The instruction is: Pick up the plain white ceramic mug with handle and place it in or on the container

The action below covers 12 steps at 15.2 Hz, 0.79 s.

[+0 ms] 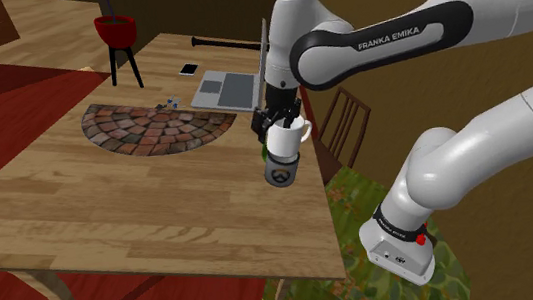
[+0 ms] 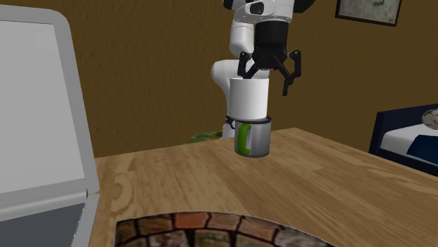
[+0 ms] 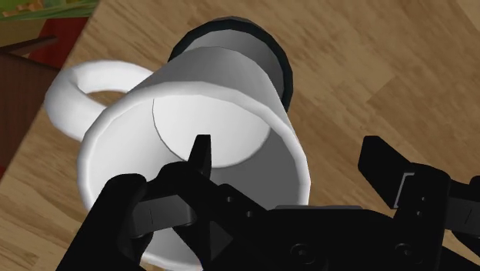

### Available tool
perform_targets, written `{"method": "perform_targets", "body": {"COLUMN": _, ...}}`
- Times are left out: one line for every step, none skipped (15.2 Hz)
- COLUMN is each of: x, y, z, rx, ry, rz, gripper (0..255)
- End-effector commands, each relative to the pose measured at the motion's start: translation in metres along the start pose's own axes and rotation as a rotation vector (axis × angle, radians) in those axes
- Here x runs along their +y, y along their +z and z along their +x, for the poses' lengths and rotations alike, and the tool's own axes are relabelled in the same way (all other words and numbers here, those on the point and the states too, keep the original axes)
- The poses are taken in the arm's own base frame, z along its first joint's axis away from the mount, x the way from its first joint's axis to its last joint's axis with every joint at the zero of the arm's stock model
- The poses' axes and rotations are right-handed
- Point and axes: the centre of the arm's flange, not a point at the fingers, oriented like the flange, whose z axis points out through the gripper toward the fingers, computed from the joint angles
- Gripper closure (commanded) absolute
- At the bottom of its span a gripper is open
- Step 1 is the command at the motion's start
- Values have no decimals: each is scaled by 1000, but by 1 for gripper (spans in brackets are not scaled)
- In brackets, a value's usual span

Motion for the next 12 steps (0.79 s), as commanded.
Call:
{"method": "perform_targets", "body": {"x": 0, "y": -13, "z": 0, "rx": 0, "ry": 0, "rz": 0, "gripper": 0}}
{"method": "perform_targets", "body": {"x": 0, "y": -26, "z": 0, "rx": 0, "ry": 0, "rz": 0, "gripper": 0}}
{"method": "perform_targets", "body": {"x": 0, "y": -40, "z": 0, "rx": 0, "ry": 0, "rz": 0, "gripper": 0}}
{"method": "perform_targets", "body": {"x": 0, "y": -50, "z": 0, "rx": 0, "ry": 0, "rz": 0, "gripper": 0}}
{"method": "perform_targets", "body": {"x": 0, "y": -50, "z": 0, "rx": 0, "ry": 0, "rz": 0, "gripper": 0}}
{"method": "perform_targets", "body": {"x": 0, "y": -50, "z": 0, "rx": 0, "ry": 0, "rz": 0, "gripper": 0}}
{"method": "perform_targets", "body": {"x": 0, "y": -50, "z": 0, "rx": 0, "ry": 0, "rz": 0, "gripper": 0}}
{"method": "perform_targets", "body": {"x": 0, "y": -50, "z": 0, "rx": 0, "ry": 0, "rz": 0, "gripper": 0}}
{"method": "perform_targets", "body": {"x": 0, "y": -50, "z": 0, "rx": 0, "ry": 0, "rz": 0, "gripper": 0}}
{"method": "perform_targets", "body": {"x": 0, "y": -50, "z": 0, "rx": 0, "ry": 0, "rz": 0, "gripper": 0}}
{"method": "perform_targets", "body": {"x": 0, "y": -50, "z": 0, "rx": 0, "ry": 0, "rz": 0, "gripper": 0}}
{"method": "perform_targets", "body": {"x": 0, "y": -50, "z": 0, "rx": 0, "ry": 0, "rz": 0, "gripper": 0}}
